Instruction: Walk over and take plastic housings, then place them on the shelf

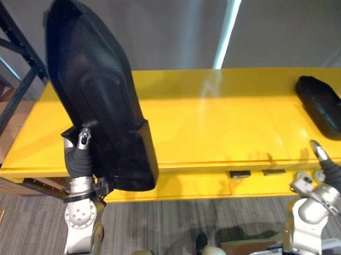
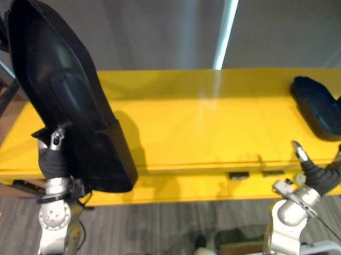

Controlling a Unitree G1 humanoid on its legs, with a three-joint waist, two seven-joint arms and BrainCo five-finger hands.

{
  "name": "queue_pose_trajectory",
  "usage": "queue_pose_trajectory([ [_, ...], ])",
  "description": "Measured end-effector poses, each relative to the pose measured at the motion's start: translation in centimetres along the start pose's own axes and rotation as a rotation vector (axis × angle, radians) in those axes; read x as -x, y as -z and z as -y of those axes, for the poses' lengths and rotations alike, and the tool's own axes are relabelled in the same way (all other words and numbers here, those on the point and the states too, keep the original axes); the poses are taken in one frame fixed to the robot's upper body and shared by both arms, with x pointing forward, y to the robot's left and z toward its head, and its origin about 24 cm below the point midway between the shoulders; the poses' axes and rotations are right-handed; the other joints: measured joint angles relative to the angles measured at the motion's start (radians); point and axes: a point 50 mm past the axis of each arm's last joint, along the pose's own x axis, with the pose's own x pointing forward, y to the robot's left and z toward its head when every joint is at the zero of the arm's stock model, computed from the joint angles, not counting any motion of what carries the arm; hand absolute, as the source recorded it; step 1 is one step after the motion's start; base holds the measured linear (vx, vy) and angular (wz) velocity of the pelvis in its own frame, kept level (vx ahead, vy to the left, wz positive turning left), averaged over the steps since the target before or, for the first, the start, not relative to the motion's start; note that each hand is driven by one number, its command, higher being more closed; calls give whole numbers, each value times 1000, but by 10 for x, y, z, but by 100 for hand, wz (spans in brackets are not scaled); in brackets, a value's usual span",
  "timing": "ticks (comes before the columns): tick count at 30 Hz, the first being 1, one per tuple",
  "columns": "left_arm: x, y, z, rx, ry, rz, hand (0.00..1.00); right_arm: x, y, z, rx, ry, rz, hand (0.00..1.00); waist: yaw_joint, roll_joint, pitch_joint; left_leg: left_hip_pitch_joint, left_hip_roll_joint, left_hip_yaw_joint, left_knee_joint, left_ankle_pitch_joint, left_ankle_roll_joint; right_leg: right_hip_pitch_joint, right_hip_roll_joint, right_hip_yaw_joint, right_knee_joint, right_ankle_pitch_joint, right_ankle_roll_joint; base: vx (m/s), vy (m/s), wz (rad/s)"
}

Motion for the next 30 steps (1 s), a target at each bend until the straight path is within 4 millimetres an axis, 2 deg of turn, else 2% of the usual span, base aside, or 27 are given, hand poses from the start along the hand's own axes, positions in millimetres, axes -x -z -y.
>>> queue_pose_trajectory([
  [3, 0, -3, 1, 8, 8, 10, 100, 6, -3, 4, -10, 7, -2, 0, -24, 1, -1, 15, -5, 25, -18, 5, 7, 0, 1, 17, -11, 9, 3, 4, 26, -20],
  [4, 0, -3, 1, 8, 19, 11, 100, 12, -2, 6, -9, 13, -22, 0, -40, 3, -1, 16, -7, 31, -18, 5, 8, 0, 0, 23, -17, 13, 3, -13, 20, -13],
  [7, -3, -3, 6, 16, 59, 18, 100, 19, 2, 11, -1, -6, -51, 0, -48, 6, -3, 28, -9, 57, -19, 9, 2, 0, 1, 44, -15, 14, 4, -18, 9, -19],
  [8, -6, -4, 9, 16, 84, 26, 100, 20, 0, 12, -13, -27, -43, 0, -62, 10, -5, 28, -11, 56, -21, 11, 5, -1, 0, 45, -15, 15, 4, -30, 0, -11],
  [12, -19, -4, 16, -4, 175, 15, 100, 23, -1, 12, -55, -126, -48, 0, -81, 22, -11, 58, -15, 95, -43, 24, 5, -2, 7, 81, -15, 22, 4, -37, -3, -28],
  [15, -31, 4, 21, 4, 188, -33, 100, 25, -3, 12, -84, -210, -51, 0, -99, 37, -19, 68, -15, 131, -54, 26, 8, -14, 21, 119, -27, 38, 2, -56, -10, -39],
  [17, -40, 15, 24, 41, 177, -92, 100, 28, -7, 7, -108, -280, -44, 0, -111, 40, -20, 68, -14, 158, -55, 28, 11, -18, 28, 147, -51, 56, -4, -79, -9, -41],
  [19, -52, 38, 30, 58, 160, -215, 100, 30, -9, -1, -155, -363, -37, 0, -138, 40, -20, 68, -12, 181, -56, 30, 13, -15, 37, 170, -86, 84, -8, -91, -29, -33],
  [20, -54, 44, 31, 59, 154, -250, 100, 30, -9, -4, -175, -383, -37, 0, -142, 40, -20, 69, -11, 194, -56, 30, 13, -15, 37, 177, -94, 94, -10, -77, -22, -35],
  [22, -61, 74, 30, 31, 83, -404, 100, 31, -11, -13, -229, -477, -31, 0, -156, 42, -20, 83, -13, 219, -70, 39, 11, 1, 41, 201, -143, 129, -14, -80, -34, -37],
  [25, -67, 102, 26, 18, -27, -575, 100, 34, -17, -28, -298, -615, -9, 0, -178, 41, -19, 81, -14, 231, -86, 48, 11, 0, 43, 205, -175, 157, -19, -77, -53, -17],
  [30, -78, 123, 39, 8, -39, -720, 100, 41, -30, -64, -444, -838, 40, 0, -176, 19, -2, 79, -5, 240, -89, 49, 9, -1, 48, 201, -184, 170, -34, -80, -47, 2],
])
